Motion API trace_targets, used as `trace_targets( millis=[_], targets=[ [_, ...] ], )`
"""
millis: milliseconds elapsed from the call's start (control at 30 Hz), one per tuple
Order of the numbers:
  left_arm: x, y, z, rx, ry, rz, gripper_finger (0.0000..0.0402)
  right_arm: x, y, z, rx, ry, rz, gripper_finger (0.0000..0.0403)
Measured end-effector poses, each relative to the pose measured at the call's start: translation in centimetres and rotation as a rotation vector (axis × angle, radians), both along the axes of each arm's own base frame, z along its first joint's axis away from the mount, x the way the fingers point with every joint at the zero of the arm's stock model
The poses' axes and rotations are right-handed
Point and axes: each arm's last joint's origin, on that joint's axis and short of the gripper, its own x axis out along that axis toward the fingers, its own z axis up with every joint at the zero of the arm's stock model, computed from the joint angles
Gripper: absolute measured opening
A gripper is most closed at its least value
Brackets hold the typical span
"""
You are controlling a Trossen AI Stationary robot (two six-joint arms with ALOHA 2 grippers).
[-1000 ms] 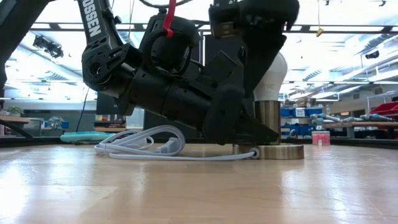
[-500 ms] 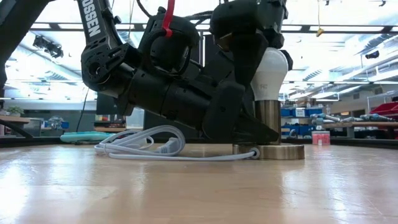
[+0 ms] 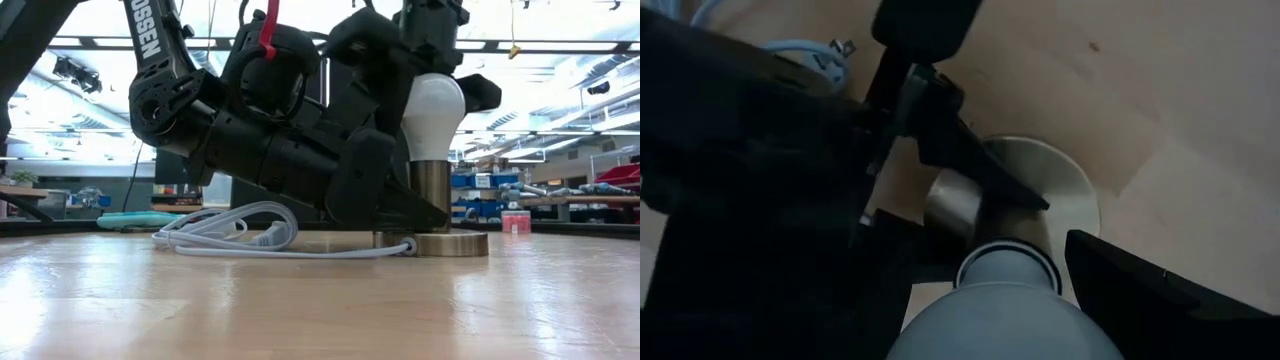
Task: Screw lightbulb
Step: Insert the lightbulb into the lamp
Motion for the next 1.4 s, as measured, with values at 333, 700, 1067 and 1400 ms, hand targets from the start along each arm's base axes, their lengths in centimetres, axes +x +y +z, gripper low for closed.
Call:
trace_targets(
  millis=[333,700,1067,1400],
  targets=[
    [-0.1,0.0,-0.1,0.000,0.007,-0.002,0.0200,-0.1,0.3,0.0,0.088,0.014,-0.196,0.0265],
    [-0.3,0.1,-0.2,-0.002,0.010,-0.003,0.0200,0.0,-0.2,0.1,0.048,0.004,-0.212,0.0268],
    [-0.3,0.2,-0.3,-0.005,0.016,0.001,0.0200,-0.1,0.0,0.1,-0.023,0.000,-0.117,0.0310],
    [-0.3,0.2,-0.3,-0.006,0.017,0.005,0.0200,-0.4,0.1,1.2,-0.030,0.001,0.026,0.0345]
  ],
)
